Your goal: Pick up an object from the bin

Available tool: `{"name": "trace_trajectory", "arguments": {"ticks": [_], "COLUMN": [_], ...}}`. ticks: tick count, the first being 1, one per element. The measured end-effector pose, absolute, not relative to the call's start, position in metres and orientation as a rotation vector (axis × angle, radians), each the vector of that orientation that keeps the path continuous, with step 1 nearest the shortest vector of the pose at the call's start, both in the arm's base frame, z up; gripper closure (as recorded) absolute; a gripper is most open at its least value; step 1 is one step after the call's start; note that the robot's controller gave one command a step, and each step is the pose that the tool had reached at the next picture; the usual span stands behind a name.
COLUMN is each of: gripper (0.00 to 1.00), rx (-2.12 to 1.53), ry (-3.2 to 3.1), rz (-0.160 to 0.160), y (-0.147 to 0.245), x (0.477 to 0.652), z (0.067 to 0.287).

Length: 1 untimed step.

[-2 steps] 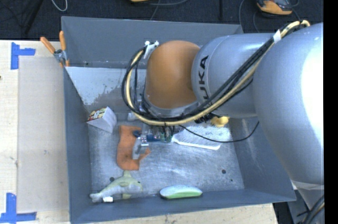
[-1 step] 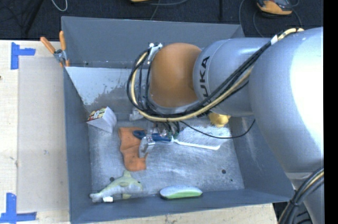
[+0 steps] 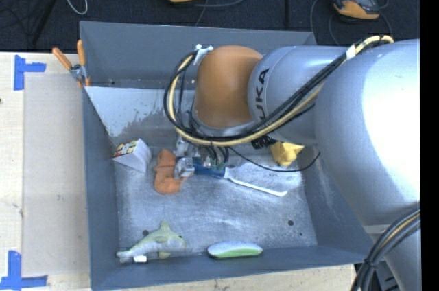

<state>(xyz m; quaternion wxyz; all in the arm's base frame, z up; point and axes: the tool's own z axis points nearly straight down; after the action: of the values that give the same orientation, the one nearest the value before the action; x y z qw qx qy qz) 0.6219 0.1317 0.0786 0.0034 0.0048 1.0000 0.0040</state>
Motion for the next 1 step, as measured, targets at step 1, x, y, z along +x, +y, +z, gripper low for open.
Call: {"name": "trace_trajectory", "arguments": {"ticks": [1], "gripper": [1.00], "rx": [0.017], "ry": [3.135], "rz": [0.013], "y": [0.1316], "x": [0.6220], "z": [0.0786]}}
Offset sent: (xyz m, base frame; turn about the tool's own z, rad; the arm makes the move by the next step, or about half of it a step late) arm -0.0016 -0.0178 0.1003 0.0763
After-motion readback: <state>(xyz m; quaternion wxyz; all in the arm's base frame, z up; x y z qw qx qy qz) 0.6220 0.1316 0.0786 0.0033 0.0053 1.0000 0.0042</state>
